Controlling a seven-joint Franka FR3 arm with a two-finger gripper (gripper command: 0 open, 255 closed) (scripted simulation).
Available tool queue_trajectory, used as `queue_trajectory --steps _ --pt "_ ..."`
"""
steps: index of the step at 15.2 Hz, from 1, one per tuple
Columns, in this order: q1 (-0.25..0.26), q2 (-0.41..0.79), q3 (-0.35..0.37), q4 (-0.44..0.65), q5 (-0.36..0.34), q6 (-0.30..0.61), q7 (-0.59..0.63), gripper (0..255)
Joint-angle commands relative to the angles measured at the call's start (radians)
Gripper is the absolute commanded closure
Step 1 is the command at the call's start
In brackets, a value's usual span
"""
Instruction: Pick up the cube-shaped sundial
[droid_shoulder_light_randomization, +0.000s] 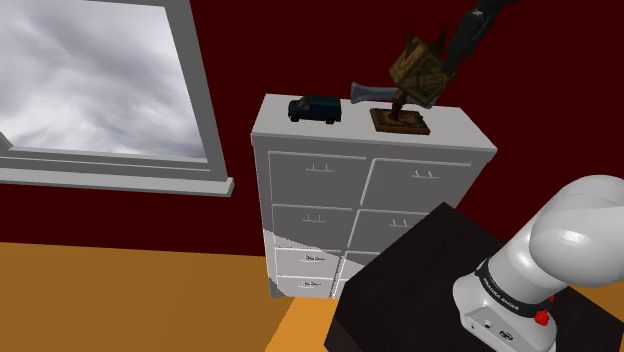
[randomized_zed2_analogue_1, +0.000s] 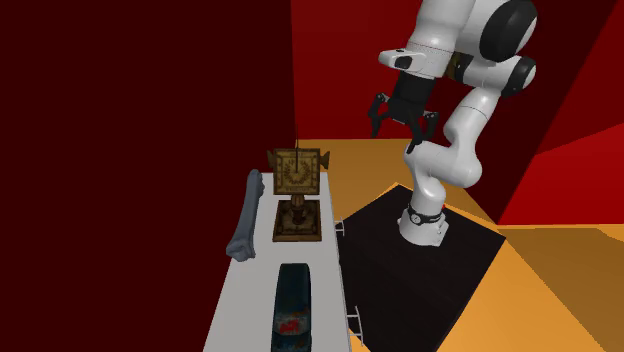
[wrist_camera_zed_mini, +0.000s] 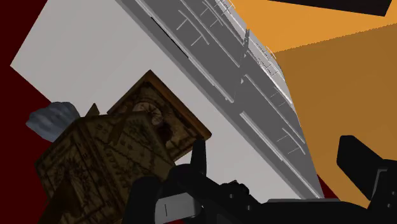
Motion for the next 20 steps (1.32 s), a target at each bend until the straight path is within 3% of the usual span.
queue_trajectory --steps 1,8,16,20 --pt "0.0 0.0 0.0 0.0 0.0 0.0 0.0 0" --pt "-0.074 0.181 -0.217 0.104 0.119 0.057 0.013 0" --pt "-0.123 0.386 -0.466 0.189 0.314 0.095 -0.011 0" --pt "-0.127 0.38 -0.467 0.131 0.313 0.144 -0.026 0"
